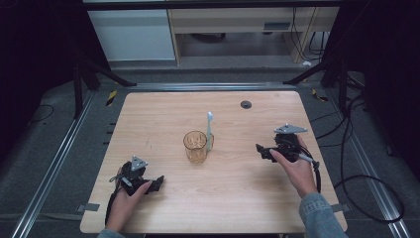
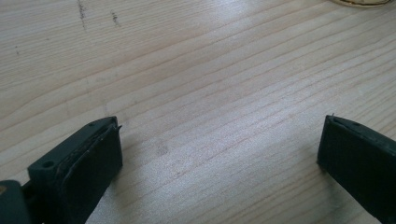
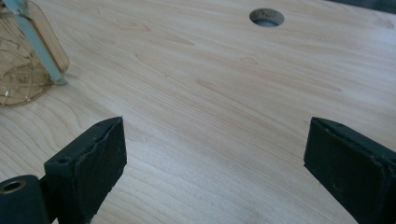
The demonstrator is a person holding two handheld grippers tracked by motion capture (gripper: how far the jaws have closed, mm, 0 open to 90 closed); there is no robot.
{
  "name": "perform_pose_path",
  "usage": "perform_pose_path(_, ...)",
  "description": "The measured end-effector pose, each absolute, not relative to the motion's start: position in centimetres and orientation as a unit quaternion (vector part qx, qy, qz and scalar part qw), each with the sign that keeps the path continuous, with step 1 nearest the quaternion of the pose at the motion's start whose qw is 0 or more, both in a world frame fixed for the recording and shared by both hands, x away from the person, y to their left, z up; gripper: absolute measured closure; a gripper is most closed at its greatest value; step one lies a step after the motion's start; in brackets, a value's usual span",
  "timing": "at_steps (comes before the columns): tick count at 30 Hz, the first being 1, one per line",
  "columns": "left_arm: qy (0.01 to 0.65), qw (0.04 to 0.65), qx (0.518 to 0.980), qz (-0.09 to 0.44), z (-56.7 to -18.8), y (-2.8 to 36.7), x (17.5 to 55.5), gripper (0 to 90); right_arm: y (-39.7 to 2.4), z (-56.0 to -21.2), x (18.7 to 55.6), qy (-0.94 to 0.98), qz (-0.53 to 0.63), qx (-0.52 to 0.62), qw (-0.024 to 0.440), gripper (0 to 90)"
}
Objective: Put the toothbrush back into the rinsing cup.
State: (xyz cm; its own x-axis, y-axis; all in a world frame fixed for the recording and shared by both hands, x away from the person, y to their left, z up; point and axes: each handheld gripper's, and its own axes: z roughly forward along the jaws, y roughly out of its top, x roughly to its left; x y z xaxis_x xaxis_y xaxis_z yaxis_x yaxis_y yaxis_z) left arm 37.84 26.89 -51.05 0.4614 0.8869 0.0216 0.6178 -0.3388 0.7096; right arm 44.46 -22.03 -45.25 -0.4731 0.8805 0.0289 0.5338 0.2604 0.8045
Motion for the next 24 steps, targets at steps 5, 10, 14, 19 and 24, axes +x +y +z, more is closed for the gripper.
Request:
perform_pose_path(5, 0.475, 0.323, 0.791, 0.208, -51.0, 26.9, 37.8, 0.0, -22.4, -46.4, 44.5, 0.767, 0.381, 0.473, 0.209, 6.3)
perform_pose_path(10, 0.475, 0.323, 0.792, 0.208, -51.0, 26.9, 37.8, 0.0, -22.7, -47.6, 44.5, 0.77, 0.367, 0.482, 0.202, 6.5)
perform_pose_path(14, 0.475, 0.323, 0.791, 0.208, -51.0, 26.9, 37.8, 0.0, -22.9, -48.4, 44.5, 0.772, 0.358, 0.488, 0.194, 6.5)
perform_pose_path(19, 0.475, 0.323, 0.791, 0.208, -51.0, 26.9, 37.8, 0.0, -23.2, -49.5, 44.8, 0.771, 0.347, 0.5, 0.19, 6.5)
perform_pose_path(24, 0.475, 0.323, 0.791, 0.208, -51.0, 26.9, 37.8, 0.0, -23.4, -50.4, 44.9, 0.769, 0.341, 0.508, 0.187, 6.5)
